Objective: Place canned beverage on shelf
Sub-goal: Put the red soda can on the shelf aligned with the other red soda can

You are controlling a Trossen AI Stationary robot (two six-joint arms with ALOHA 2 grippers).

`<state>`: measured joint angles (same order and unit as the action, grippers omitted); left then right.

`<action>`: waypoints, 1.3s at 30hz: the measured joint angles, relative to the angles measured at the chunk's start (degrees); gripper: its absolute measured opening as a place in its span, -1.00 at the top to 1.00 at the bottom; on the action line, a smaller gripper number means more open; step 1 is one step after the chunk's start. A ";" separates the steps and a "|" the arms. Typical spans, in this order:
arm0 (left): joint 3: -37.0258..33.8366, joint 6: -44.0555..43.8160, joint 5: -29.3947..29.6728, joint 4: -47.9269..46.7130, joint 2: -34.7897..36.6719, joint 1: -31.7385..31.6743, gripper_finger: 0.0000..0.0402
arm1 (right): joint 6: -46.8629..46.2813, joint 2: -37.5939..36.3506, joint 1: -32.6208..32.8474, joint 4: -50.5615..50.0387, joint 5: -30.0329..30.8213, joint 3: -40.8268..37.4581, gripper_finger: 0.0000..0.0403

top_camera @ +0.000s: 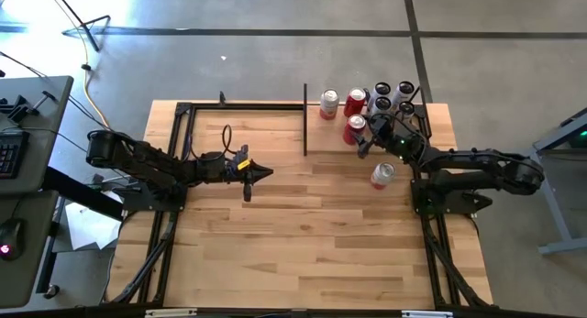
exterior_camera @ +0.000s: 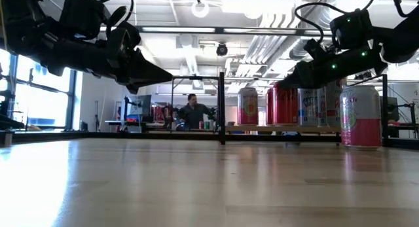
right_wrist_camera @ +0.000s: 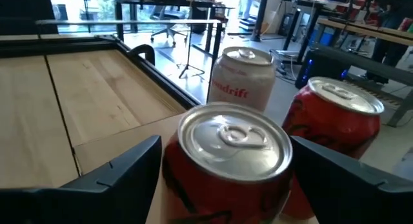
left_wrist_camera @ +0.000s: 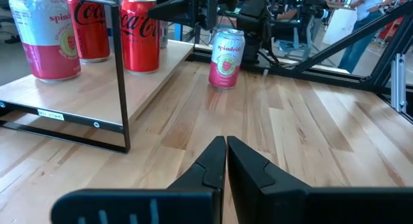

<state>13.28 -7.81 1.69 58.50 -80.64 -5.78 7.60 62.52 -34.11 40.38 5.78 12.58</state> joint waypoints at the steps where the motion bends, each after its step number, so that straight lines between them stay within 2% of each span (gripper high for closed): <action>1: 0.00 -0.02 0.00 0.00 0.00 0.00 0.96 | 0.08 0.00 0.06 0.17 0.08 0.00 -0.60; 13: 0.00 -0.02 0.00 -0.08 0.00 0.00 0.96 | 1.37 -0.75 1.20 1.50 1.18 0.11 -0.62; 21: 0.00 -0.04 -0.02 -0.28 0.00 0.00 0.96 | 2.61 -6.46 3.76 1.50 2.77 0.11 -0.62; 26: 0.00 -0.04 -0.02 -0.35 0.00 0.00 0.96 | 4.38 -11.42 8.26 -1.14 2.93 0.14 -0.57; 28: 0.00 -0.04 -0.02 -0.35 0.00 0.00 0.96 | 5.31 -13.00 10.86 -5.03 4.87 0.15 -0.46; 30: 0.00 -0.02 -0.02 -0.37 0.00 0.00 0.96 | 5.78 -13.92 13.27 -10.45 7.30 0.15 -0.27; 33: 0.00 0.36 -0.02 -0.35 0.00 0.00 0.96 | 4.56 -13.78 15.73 -16.86 9.17 0.15 0.16; 37: 0.00 0.42 -0.02 -0.20 0.00 0.00 0.96 | 3.51 -12.16 16.02 -19.36 11.53 0.15 0.83; 39: 0.00 0.42 -0.02 -0.20 0.00 0.00 0.96 | 3.29 -11.33 15.40 -19.03 14.31 0.15 0.94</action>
<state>13.28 -7.40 1.67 58.30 -80.64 -5.78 10.88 51.19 -18.70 21.36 20.09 12.73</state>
